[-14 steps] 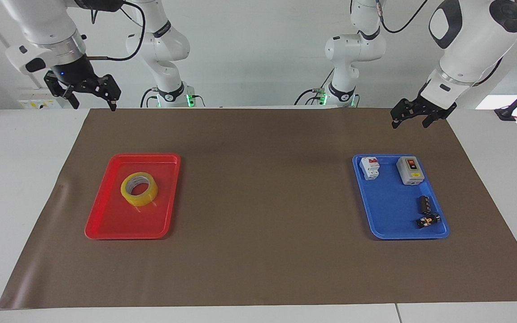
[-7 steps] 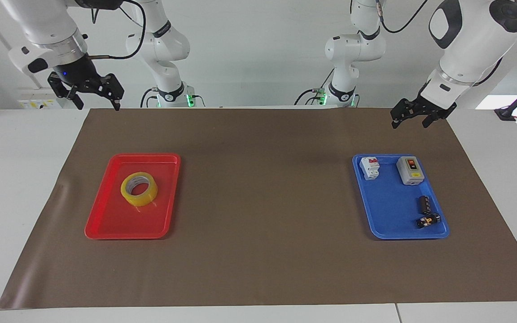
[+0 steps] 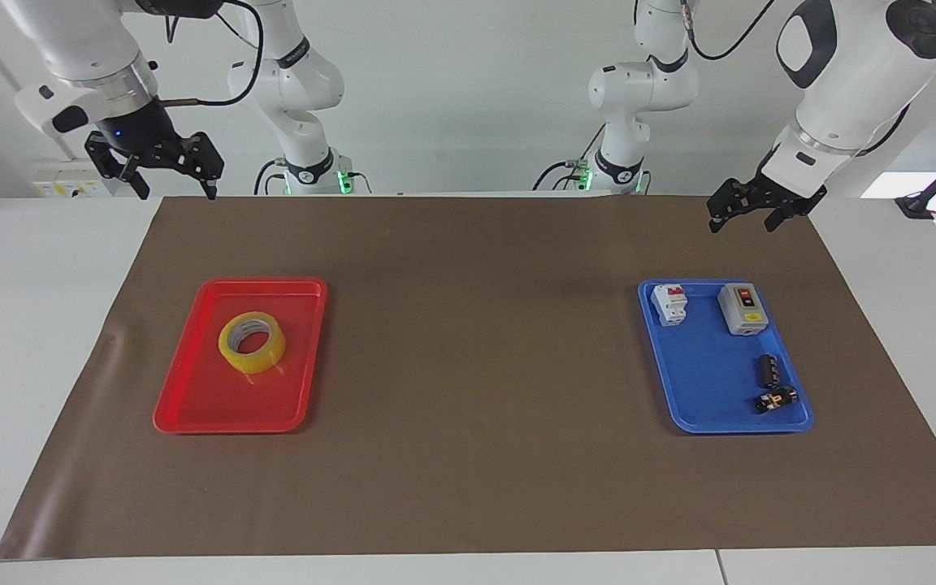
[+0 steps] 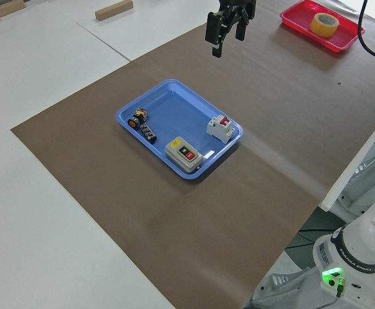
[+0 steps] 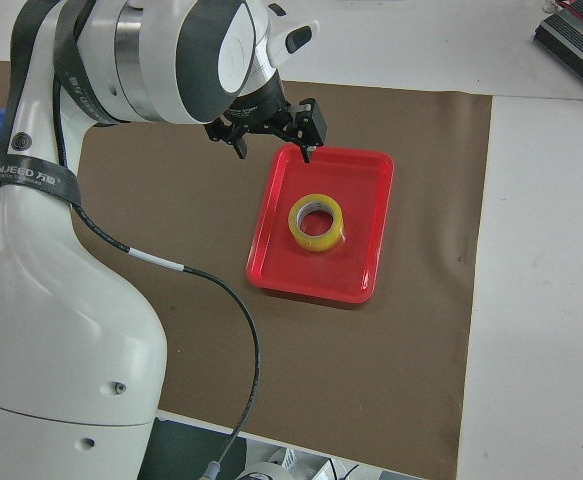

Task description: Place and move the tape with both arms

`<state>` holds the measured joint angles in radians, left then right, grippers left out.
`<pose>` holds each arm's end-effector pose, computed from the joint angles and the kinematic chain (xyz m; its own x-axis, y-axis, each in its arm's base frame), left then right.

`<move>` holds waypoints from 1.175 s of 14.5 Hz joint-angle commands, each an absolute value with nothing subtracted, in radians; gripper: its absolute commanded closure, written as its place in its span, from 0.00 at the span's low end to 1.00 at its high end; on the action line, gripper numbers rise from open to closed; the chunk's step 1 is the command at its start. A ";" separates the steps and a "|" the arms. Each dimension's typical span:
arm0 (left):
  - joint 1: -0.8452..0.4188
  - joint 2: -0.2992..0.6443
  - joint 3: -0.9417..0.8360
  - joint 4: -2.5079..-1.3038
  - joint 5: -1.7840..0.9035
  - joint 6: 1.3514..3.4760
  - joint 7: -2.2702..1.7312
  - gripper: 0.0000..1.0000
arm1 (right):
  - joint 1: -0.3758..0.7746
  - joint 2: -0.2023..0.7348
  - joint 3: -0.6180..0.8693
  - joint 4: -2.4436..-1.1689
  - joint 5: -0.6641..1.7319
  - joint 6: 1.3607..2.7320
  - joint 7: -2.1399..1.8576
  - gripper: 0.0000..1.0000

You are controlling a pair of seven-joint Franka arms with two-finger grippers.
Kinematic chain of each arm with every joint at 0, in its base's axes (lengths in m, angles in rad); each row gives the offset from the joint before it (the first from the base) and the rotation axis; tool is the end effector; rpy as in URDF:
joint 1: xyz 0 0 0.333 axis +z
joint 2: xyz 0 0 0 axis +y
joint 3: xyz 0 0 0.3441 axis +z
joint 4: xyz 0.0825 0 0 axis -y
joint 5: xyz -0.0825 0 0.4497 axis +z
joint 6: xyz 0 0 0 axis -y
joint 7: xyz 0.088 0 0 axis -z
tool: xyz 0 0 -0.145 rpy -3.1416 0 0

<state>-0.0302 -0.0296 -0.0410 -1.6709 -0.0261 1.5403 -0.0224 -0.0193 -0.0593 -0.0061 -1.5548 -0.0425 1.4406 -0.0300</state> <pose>0.5978 -0.0468 0.5769 0.9936 -0.0491 -0.1014 -0.0470 -0.9986 0.0226 0.5837 -0.0215 0.6480 0.9984 -0.0009 -0.0560 0.0014 -0.9992 0.0404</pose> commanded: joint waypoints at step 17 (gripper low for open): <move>-0.015 -0.043 -0.046 -1.677 -0.046 1.545 -0.014 0.00 | -0.034 -0.069 -0.005 -1.566 -0.038 1.437 -0.046 0.00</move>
